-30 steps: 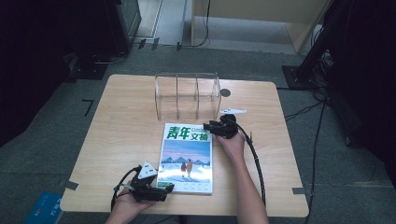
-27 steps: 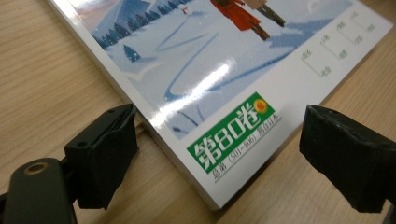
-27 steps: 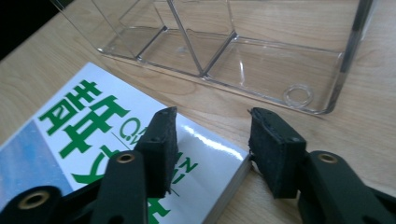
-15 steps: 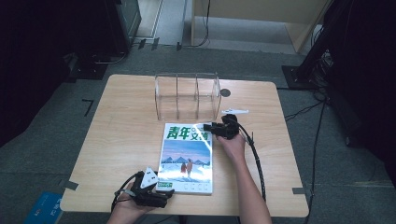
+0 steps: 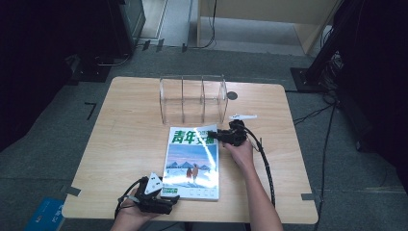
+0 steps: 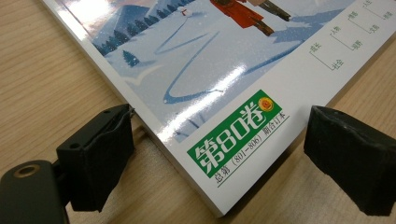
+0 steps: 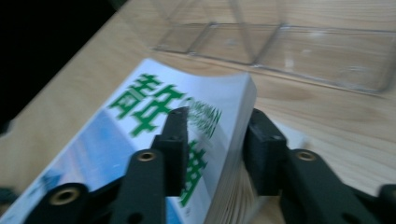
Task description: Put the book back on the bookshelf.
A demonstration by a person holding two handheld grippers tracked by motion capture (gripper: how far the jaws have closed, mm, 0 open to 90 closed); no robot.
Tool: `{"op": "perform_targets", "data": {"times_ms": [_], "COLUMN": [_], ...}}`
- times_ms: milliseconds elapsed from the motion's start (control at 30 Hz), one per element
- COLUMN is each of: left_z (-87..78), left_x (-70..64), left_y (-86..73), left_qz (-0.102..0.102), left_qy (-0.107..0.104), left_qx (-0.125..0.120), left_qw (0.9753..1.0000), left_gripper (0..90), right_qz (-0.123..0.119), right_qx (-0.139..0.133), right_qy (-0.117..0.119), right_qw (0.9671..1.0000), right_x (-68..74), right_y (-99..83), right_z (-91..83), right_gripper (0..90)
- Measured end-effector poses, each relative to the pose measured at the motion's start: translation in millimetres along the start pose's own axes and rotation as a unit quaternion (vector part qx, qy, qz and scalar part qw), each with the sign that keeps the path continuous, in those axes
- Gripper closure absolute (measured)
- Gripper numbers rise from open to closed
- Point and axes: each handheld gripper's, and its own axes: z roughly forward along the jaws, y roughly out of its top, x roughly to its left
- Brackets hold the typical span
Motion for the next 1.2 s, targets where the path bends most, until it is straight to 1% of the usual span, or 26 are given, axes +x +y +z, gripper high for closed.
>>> {"op": "perform_targets", "data": {"times_ms": [33,67,100,133,167,200,267,367,400,467,500,533,567,600,633,667,733,767,800,833,867,933,1067,1100,1133,1200], "left_z": [0.0,0.0,0.0,-0.1,-0.1,-0.2,-0.2,-0.1,-0.2,-0.1,-0.1,-0.1,-0.1,-0.1,-0.1,-0.1,-0.2,-0.2,-0.1,-0.1,0.1,0.2,0.2,0.2,0.2,0.2], "left_x": [0.0,0.0,0.0,-0.1,-0.1,-0.2,-0.3,-0.4,-0.5,-0.3,-0.3,-0.3,-0.3,-0.4,-0.4,-0.4,-0.5,-0.5,-0.5,-0.5,-0.4,-0.4,-0.6,-0.6,-0.6,-0.6], "left_y": [0.0,0.1,-0.1,-0.2,-0.2,-0.3,-0.4,-0.5,-0.5,-0.3,-0.3,-0.1,0.1,0.2,0.2,0.0,-0.2,-0.2,-0.2,-0.2,-0.4,-0.2,-0.4,-0.4,-0.4,-0.6], "left_qz": [0.000,0.000,0.000,0.001,0.001,0.000,0.000,0.000,-0.001,0.000,0.000,-0.001,0.000,-0.001,-0.001,-0.001,-0.001,-0.001,-0.001,-0.001,-0.002,-0.008,-0.008,-0.008,-0.008,-0.008], "left_qy": [0.000,0.000,0.000,0.000,0.000,0.000,0.000,0.000,0.001,0.000,0.000,0.001,0.001,0.001,0.001,0.001,0.001,0.001,0.001,0.001,0.001,0.000,0.001,0.001,0.001,0.001], "left_qx": [0.000,0.000,0.000,0.000,0.000,0.000,-0.001,-0.001,-0.001,-0.001,-0.001,0.000,0.001,0.001,0.001,0.000,0.000,0.000,-0.001,-0.001,-0.002,-0.004,-0.005,-0.005,-0.005,-0.006], "left_qw": [1.0000,1.0000,1.0000,1.0000,1.0000,1.0000,1.0000,1.0000,1.0000,1.0000,1.0000,1.0000,1.0000,1.0000,1.0000,1.0000,1.0000,1.0000,1.0000,1.0000,1.0000,1.0000,1.0000,1.0000,1.0000,0.9999], "left_gripper": [8.5,8.5,8.5,8.5,8.6,8.6,8.7,8.7,8.7,8.6,8.6,8.6,8.7,8.7,8.8,8.8,8.9,8.9,8.9,8.9,8.9,8.8,8.8,8.8,8.8,8.8], "right_qz": [0.000,-0.009,-0.035,-0.035,-0.035,-0.023,-0.005,-0.004,-0.027,-0.030,-0.030,-0.027,-0.035,-0.056,-0.058,-0.058,-0.010,-0.024,-0.024,-0.053,-0.066,-0.069,-0.070,-0.065,-0.056,-0.053], "right_qx": [0.000,0.003,0.033,0.042,0.042,0.033,0.026,0.021,0.023,0.019,0.019,0.025,0.036,0.041,0.040,0.040,0.043,0.042,0.042,0.044,0.052,0.053,0.054,0.055,0.046,0.042], "right_qy": [0.000,0.013,-0.050,-0.060,-0.060,-0.060,-0.045,-0.032,-0.033,-0.014,-0.014,0.000,0.014,-0.029,-0.047,-0.047,-0.003,0.004,0.004,-0.009,-0.033,-0.039,-0.037,-0.043,-0.021,-0.018], "right_qw": [1.0000,0.9999,0.9976,0.9967,0.9967,0.9974,0.9986,0.9992,0.9988,0.9993,0.9993,0.9993,0.9986,0.9972,0.9964,0.9964,0.9990,0.9988,0.9988,0.9976,0.9960,0.9955,0.9954,0.9954,0.9972,0.9975], "right_x": [0.0,2.4,7.3,6.4,6.4,3.2,2.1,2.6,8.0,11.4,11.4,14.6,15.4,18.1,17.7,17.7,9.8,12.9,12.9,16.8,20.8,27.2,30.2,30.7,32.2,33.7], "right_y": [0.0,0.2,0.2,-1.6,-1.6,-2.0,-5.8,-9.2,-10.6,-12.0,-12.0,-12.5,-12.2,-10.7,-11.8,-11.8,-14.8,-16.2,-16.2,-17.2,-17.2,-18.9,-19.4,-19.8,-22.0,-22.0], "right_z": [0.0,0.7,7.3,10.6,10.6,8.0,6.9,3.9,-1.1,-4.1,-4.1,-5.5,-6.6,-8.5,-8.1,-8.1,-8.6,-10.0,-10.0,-11.0,-10.5,-10.1,-12.4,-12.0,-12.5,-14.4], "right_gripper": [67.6,67.6,57.4,55.9,55.9,58.7,60.7,62.3,64.3,65.8,65.8,67.4,66.5,66.7,68.3,68.3,66.7,66.2,66.2,63.8,63.0,64.1,65.7,67.0,67.7,68.4]}}
